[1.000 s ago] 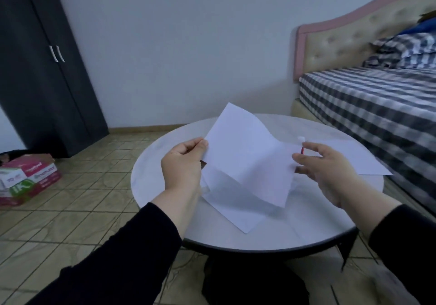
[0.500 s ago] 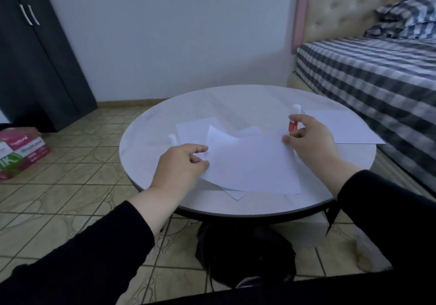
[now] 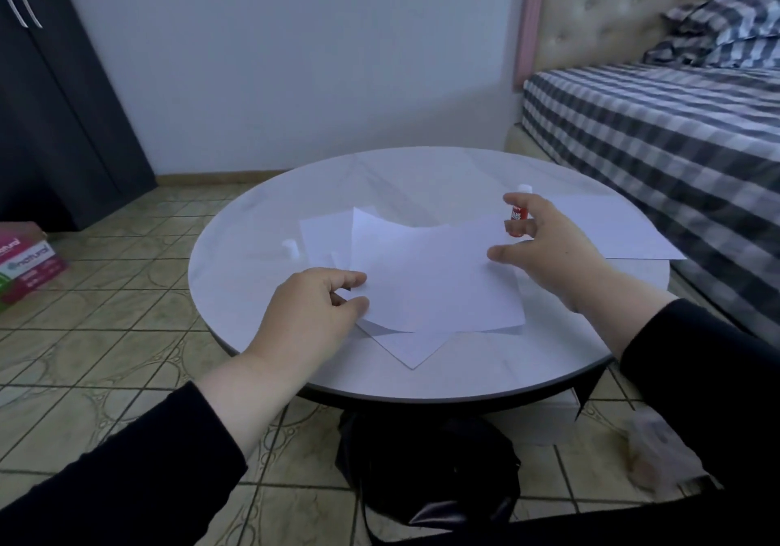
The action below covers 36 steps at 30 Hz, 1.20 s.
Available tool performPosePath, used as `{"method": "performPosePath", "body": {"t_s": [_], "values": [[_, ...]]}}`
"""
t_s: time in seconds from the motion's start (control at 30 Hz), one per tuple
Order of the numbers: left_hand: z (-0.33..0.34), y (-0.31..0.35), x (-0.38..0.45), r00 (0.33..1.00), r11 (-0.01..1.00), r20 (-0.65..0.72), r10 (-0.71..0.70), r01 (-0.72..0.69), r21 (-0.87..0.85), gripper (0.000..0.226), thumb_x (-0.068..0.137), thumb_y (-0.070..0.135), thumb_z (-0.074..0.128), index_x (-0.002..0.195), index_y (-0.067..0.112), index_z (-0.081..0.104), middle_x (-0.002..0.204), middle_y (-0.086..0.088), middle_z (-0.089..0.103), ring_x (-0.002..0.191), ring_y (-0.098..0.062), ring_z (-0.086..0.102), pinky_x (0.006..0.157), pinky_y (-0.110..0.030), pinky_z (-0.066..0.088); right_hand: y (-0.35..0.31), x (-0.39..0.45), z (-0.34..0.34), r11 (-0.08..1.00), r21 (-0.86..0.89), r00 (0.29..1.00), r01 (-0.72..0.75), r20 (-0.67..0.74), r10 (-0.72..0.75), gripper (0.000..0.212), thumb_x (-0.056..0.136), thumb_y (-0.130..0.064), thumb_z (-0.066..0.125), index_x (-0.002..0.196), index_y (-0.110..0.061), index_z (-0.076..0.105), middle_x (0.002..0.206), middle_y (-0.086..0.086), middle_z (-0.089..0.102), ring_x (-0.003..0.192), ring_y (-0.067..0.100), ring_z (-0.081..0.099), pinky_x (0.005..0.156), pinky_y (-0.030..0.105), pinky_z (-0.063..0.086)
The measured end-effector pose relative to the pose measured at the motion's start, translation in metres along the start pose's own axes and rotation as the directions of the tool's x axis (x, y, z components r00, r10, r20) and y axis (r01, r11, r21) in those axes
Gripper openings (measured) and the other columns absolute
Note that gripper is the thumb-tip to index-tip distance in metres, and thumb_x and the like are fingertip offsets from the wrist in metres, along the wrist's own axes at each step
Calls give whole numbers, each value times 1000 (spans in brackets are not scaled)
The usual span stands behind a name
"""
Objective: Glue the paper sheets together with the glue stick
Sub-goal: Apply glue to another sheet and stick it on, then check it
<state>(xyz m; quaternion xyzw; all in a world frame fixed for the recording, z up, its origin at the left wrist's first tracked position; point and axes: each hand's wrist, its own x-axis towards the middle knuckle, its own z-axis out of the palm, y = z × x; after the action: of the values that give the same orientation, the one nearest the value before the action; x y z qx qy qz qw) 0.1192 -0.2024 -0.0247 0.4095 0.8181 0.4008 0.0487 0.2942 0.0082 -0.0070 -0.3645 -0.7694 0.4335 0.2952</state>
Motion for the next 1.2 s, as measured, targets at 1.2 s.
{"method": "performPosePath", "body": {"t_s": [1.2], "values": [[8, -16, 27, 957, 931, 110, 269, -287, 226, 22, 89, 30, 66, 110, 24, 71, 119, 10, 63, 122, -13, 48, 96, -21, 32, 19, 17, 3, 969, -65, 951, 237, -188, -245, 34, 88, -14, 66, 113, -37, 65, 79, -15, 63, 67, -10, 55, 72, 3, 38]]}}
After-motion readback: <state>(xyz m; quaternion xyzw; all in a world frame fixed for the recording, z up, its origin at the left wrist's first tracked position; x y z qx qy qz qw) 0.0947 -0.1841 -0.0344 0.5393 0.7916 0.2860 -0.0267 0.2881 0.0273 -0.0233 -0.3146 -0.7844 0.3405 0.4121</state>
